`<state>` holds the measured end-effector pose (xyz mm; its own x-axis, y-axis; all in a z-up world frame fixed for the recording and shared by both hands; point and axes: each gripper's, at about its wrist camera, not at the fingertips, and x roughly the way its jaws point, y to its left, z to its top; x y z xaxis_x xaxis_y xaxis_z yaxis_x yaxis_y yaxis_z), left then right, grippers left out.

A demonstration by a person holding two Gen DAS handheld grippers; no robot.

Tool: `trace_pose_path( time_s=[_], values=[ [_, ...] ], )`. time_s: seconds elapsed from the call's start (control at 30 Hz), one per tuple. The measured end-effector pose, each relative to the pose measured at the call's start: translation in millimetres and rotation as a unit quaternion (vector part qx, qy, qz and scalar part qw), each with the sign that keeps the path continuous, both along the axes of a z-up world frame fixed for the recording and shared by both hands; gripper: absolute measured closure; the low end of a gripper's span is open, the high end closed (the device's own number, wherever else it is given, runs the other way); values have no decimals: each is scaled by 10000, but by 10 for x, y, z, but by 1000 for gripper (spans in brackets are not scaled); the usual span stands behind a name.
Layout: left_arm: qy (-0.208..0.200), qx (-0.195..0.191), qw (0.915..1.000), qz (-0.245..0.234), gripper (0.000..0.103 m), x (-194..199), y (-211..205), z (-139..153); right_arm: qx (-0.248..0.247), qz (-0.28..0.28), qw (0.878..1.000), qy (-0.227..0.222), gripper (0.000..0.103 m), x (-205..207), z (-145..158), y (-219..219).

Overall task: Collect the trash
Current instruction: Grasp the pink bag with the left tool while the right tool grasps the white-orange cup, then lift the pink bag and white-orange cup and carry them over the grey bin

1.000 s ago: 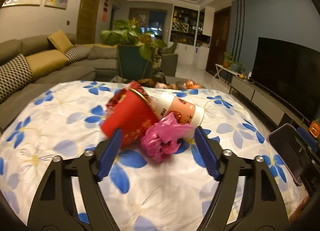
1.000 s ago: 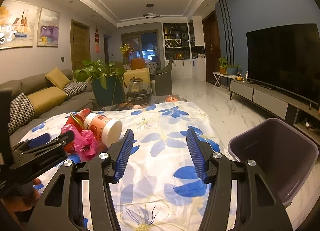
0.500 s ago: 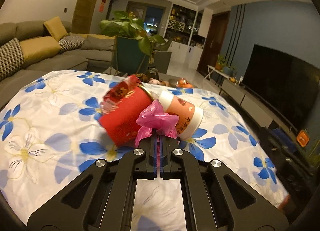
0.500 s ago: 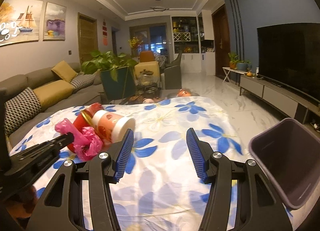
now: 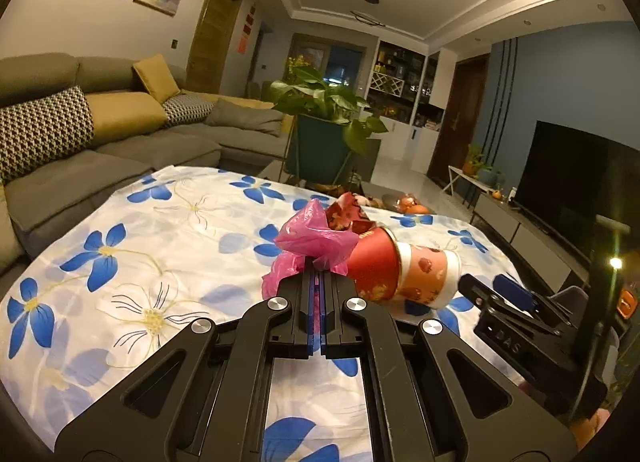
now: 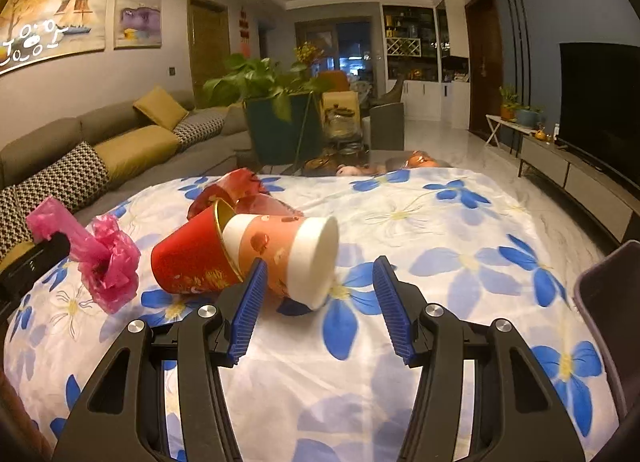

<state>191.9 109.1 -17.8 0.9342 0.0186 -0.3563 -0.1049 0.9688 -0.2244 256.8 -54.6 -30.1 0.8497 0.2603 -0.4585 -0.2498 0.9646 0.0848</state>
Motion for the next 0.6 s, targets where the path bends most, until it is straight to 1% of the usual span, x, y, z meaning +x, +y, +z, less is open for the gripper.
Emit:
trace_pose_path(
  time_s=[0.17, 0.23, 0.3, 0.33, 0.4, 0.47, 0.6],
  values=[
    [31, -18, 10000, -42, 103, 16, 47, -63, 3, 134, 9997, 208, 48, 148, -67, 109],
    [49, -26, 10000, -54, 103, 20, 56, -74, 34, 257, 9992, 318, 55, 187, -97, 151],
    [65, -43, 10000, -50, 103, 33, 66, -91, 60, 335, 9988, 356, 64, 182, -115, 165],
    [72, -55, 9999, -54, 103, 36, 68, -97, 100, 382, 9986, 349, 66, 170, -116, 156],
    [99, -63, 9999, -55, 103, 47, 68, -114, 181, 447, 9983, 338, 79, 158, -109, 136],
    [135, -86, 9999, -64, 103, 62, 71, -134, 262, 549, 9974, 374, 87, 144, -112, 130],
    [173, -74, 9998, -68, 103, 51, 42, -147, 381, 702, 9962, 357, 98, 73, -109, 117]
  ],
)
